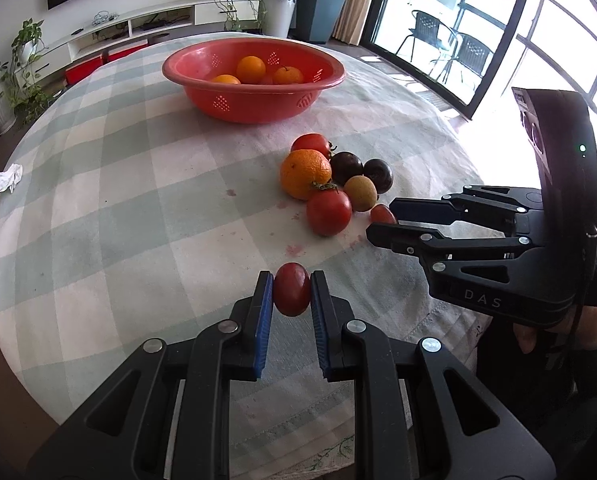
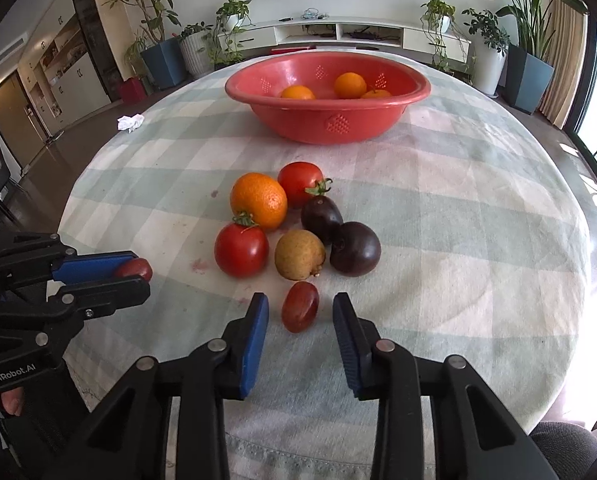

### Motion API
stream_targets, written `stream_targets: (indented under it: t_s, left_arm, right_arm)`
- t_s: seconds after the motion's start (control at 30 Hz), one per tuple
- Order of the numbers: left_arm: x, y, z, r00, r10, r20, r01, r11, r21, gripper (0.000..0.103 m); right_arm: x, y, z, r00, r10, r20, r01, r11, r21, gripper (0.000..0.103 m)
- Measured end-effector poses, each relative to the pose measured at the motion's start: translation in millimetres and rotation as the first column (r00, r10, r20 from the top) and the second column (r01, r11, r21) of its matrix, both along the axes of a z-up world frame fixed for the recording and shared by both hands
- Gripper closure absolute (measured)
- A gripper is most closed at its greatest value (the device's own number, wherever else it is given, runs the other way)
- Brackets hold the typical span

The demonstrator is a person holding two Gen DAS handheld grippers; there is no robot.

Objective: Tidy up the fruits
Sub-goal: 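Carry both small red tomatoes over the red basin and lower them inside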

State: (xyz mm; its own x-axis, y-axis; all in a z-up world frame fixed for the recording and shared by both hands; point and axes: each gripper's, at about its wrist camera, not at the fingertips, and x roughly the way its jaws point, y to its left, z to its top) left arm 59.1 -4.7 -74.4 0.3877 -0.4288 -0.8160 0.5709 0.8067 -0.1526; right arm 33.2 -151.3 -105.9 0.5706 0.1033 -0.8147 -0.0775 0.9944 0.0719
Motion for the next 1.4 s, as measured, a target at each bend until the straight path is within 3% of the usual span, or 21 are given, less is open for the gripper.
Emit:
stream_targets:
  t_s: [0.27, 0.43, 1.0, 1.4]
  left_arm:
    - [0.5, -1.4, -4.5, 0.999, 0.04, 0.002, -0.04, 0.999, -0.009, 0.086]
    - [1.6, 0.8, -3.6, 0.999, 0.054, 0.006, -0.054, 0.998, -0.012, 0.086]
    - [2.5, 6.4, 4.8, 0.996, 0.079, 0.03, -0.078, 0.997, -0.024, 0.086]
    - [26.5, 14.5, 35.4, 0.99, 0.111, 0.091, -0.107, 0.993, -0.045, 0.086]
  right_arm:
    - [-0.7, 9.5, -0.2, 1.0, 0.021, 0.006, -0.021, 0.996, -0.084, 0.082]
    - [-2.4, 12.6, 0.0, 1.0, 0.029, 0.009, -0.028, 0.995, -0.099, 0.082]
    - [-15.1, -11.2, 34.0, 0.998, -0.012, 0.068, 0.012, 1.0, 0.003, 0.083]
    - [-4.3, -47.8, 71.9, 0.987, -0.058, 0.15, 0.052, 0.998, 0.046, 0.083]
